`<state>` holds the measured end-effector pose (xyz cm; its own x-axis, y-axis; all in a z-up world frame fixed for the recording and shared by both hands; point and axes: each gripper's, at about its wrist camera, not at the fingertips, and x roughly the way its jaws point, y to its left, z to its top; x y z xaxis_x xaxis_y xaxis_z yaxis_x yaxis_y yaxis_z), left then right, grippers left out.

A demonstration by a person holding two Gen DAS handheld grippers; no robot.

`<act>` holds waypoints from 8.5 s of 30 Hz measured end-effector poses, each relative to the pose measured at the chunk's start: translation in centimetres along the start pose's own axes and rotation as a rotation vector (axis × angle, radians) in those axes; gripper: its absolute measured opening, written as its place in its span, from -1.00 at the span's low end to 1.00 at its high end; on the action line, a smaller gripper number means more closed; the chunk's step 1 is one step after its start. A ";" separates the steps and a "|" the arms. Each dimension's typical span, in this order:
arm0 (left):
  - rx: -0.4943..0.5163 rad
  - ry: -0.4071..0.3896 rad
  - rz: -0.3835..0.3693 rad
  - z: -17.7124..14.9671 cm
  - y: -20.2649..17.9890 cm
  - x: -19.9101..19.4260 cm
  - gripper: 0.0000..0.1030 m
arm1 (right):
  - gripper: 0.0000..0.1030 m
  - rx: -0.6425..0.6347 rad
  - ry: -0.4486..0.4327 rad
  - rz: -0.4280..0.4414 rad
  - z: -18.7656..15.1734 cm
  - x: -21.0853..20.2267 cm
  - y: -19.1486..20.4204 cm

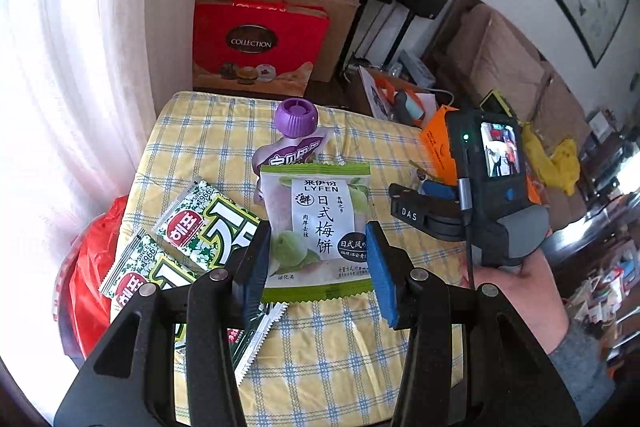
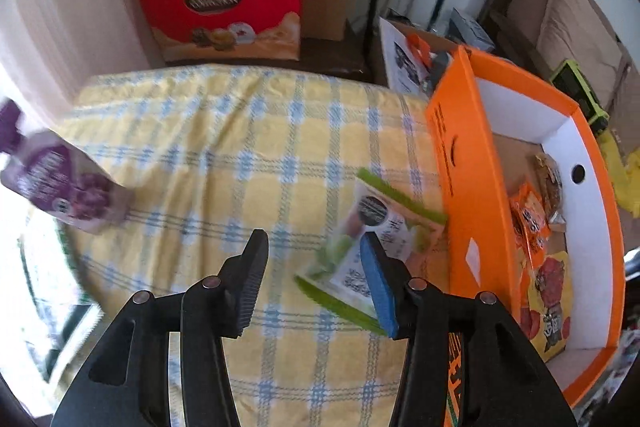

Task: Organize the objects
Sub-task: 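Close the left gripper on the green-and-white mochi pack and lift it, then grasp a second green mochi pack with the right gripper while the left holds its pack, then carry both mochi packs over the orange box with both grippers, then lower both mochi packs into the box and open both grippers, then move both open grippers toward the green seaweed packs on the table, then grasp a seaweed pack with the right gripper and lift it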

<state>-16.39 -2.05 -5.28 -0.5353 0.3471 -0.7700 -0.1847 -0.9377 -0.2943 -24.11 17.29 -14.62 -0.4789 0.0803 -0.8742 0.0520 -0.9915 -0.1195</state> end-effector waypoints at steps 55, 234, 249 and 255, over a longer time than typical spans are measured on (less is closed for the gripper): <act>-0.007 0.038 0.005 1.2 -2.6 1.7 -0.15 | 0.32 0.119 0.075 0.280 -2.3 -0.4 -1.2; -0.402 0.082 0.089 -7.9 14.1 -3.0 0.83 | 0.78 -0.548 -0.055 0.508 -5.4 -2.1 16.1; -0.384 0.122 0.086 -6.9 12.8 -2.4 0.83 | 0.38 -0.522 -0.052 0.498 -6.1 -3.4 13.1; -0.376 0.209 0.111 -5.3 11.8 -0.3 0.86 | 0.38 -0.509 -0.063 0.521 -6.4 -4.9 10.9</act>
<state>-14.09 -13.11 -11.52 -0.3496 0.2762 -0.8953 0.1977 -0.9123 -0.3586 -15.62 6.78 -14.66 -0.3301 -0.4098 -0.8504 0.6802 -0.7279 0.0868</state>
